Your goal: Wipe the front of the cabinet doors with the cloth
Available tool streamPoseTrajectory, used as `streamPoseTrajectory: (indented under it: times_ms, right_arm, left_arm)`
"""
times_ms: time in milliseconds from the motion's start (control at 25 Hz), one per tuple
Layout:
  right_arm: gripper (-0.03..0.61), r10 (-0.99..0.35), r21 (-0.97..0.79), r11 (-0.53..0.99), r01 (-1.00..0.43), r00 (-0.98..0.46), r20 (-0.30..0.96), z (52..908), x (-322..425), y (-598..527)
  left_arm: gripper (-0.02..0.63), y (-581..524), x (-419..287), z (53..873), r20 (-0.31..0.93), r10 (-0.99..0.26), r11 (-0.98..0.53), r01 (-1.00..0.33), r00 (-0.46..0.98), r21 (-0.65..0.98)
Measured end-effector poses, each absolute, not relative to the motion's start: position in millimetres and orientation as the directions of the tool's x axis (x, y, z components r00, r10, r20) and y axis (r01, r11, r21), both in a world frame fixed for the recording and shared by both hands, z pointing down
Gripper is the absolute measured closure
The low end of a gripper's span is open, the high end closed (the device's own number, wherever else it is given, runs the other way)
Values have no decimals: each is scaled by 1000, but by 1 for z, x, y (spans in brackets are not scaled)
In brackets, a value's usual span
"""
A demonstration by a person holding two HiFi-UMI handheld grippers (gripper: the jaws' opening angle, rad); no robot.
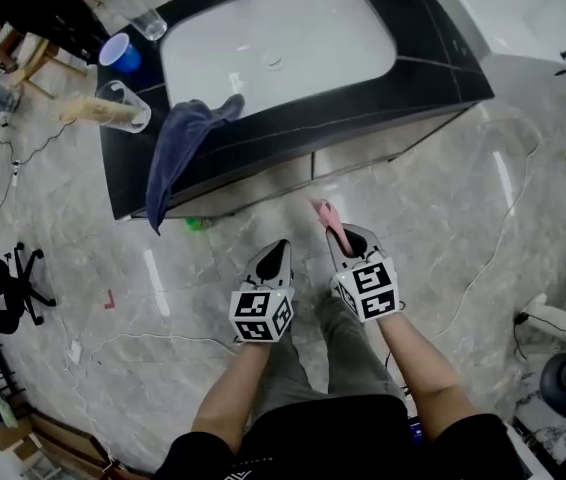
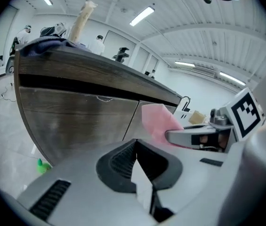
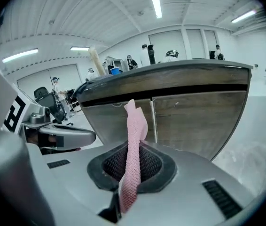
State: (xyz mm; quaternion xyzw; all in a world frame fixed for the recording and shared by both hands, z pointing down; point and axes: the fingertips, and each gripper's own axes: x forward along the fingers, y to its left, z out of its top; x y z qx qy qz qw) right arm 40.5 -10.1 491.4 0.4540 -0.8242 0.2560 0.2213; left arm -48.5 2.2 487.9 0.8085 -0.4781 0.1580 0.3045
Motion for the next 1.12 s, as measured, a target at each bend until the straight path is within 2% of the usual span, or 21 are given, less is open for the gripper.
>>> streamPoseTrajectory:
  times_ms: [520, 800, 1120]
  right_arm:
    - [537, -606, -236, 529, -815, -557, 568, 418, 53, 30]
    - [537, -631, -281, 491, -825, -559, 539, 399, 65, 42]
    - [537, -650, -252, 490, -834, -543, 532, 393, 53, 33]
  left_arm:
    - [603, 17, -18, 407, 492, -707, -424, -862, 507, 279]
    - [604, 31, 0, 382, 471, -736, -404, -874, 486, 270]
    - [603, 27, -1, 373, 436, -728, -448, -849, 528, 280]
